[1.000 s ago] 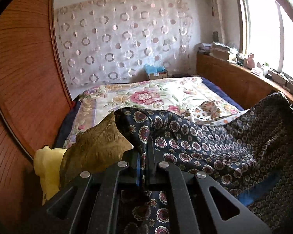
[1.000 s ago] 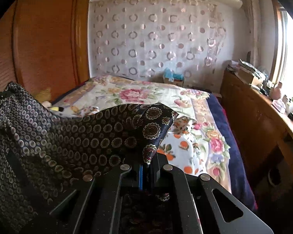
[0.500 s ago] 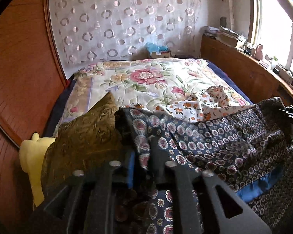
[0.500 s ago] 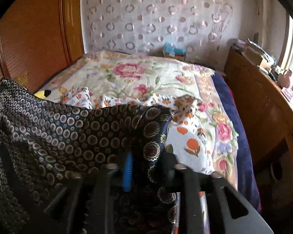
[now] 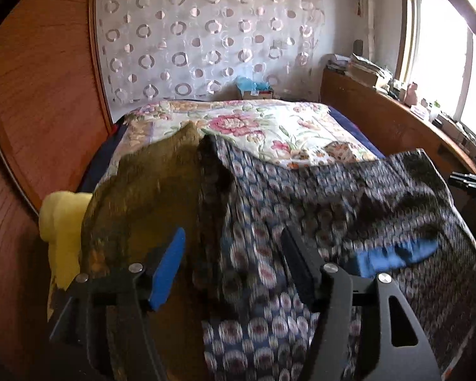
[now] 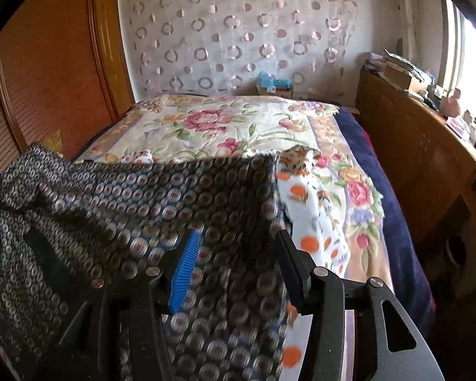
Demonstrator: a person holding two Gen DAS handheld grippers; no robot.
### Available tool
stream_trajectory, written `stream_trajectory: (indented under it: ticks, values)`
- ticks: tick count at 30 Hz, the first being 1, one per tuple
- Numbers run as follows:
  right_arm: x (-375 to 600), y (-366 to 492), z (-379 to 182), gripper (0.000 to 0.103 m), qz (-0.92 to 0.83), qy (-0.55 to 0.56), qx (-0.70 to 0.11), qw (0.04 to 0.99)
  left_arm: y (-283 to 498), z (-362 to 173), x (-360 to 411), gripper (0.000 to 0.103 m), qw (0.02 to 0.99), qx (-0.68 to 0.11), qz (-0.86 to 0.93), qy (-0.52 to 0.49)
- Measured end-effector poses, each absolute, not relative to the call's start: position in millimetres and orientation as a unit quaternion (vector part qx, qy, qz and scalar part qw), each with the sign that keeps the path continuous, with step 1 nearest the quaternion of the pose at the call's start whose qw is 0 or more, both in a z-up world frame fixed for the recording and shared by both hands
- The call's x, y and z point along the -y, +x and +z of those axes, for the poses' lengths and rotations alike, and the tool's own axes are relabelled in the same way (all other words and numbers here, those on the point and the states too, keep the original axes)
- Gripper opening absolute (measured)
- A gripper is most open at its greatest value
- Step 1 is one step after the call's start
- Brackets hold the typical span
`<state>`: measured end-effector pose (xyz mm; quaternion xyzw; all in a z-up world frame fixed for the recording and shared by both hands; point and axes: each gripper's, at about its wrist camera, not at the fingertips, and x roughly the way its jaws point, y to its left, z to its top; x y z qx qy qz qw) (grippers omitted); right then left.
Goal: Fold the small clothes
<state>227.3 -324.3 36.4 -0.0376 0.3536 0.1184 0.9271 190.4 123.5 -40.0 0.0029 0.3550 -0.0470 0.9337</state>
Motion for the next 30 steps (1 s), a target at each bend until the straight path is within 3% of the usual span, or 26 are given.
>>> stream_trajectory:
  ticks: [25, 29, 30]
  values:
    - [221.6, 181.7, -2.7, 0.051, 0.214, -0.077, -0.418, 0.880, 169.1, -70.2, -110.1, 0.067, 0.925, -0.375, -0.061, 0.013]
    - [212.4, 181.6, -5.7, 0.029, 0.194, -0.090, -0.406, 0.889, 179.8, -69.3, -114.0, 0.067, 0.926, -0.374, -0.048, 0.018]
    - [206.1, 182.9, -10.3, 0.018, 0.187, -0.095, -0.403, 0.891, 182.4, -67.6, -114.2, 0.067, 0.927, -0.371, -0.048, 0.019]
